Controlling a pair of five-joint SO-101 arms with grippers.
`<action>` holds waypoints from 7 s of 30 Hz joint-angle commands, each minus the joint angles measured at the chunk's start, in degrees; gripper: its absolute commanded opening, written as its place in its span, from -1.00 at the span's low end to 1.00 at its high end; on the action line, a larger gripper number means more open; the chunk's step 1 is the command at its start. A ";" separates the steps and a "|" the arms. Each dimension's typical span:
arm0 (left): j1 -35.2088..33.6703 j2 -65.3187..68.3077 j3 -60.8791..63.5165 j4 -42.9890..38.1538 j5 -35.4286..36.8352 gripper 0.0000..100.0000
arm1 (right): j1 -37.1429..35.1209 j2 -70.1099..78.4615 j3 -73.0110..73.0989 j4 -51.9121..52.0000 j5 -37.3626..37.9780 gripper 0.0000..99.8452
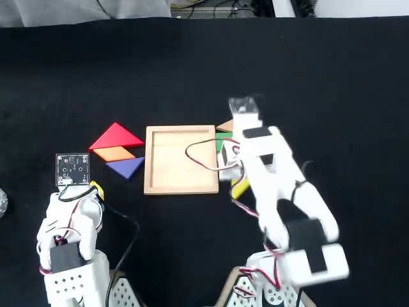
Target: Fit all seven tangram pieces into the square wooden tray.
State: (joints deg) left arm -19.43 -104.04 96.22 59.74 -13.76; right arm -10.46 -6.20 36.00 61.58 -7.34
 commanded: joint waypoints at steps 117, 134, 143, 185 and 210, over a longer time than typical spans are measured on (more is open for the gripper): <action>-0.04 -0.09 1.19 -0.88 -0.35 -0.76 | -22.51 51.03 -79.16 39.38 9.05 -0.98; -0.57 -0.26 1.19 -5.63 -0.35 -0.76 | -0.70 1.98 -49.45 37.63 15.03 -0.98; -0.22 -0.26 0.57 -5.71 -0.53 -0.88 | 10.46 -10.15 -9.63 5.89 14.86 -0.98; 14.02 104.88 -71.52 -10.73 5.27 -0.82 | 10.46 -17.01 22.99 -29.71 15.21 -0.98; 13.49 110.24 -75.30 6.33 -1.85 -0.82 | 10.37 -17.01 24.57 -32.26 15.30 -0.98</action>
State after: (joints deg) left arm -5.89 9.80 25.01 60.44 -10.68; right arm -0.62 -21.14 60.70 30.55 7.34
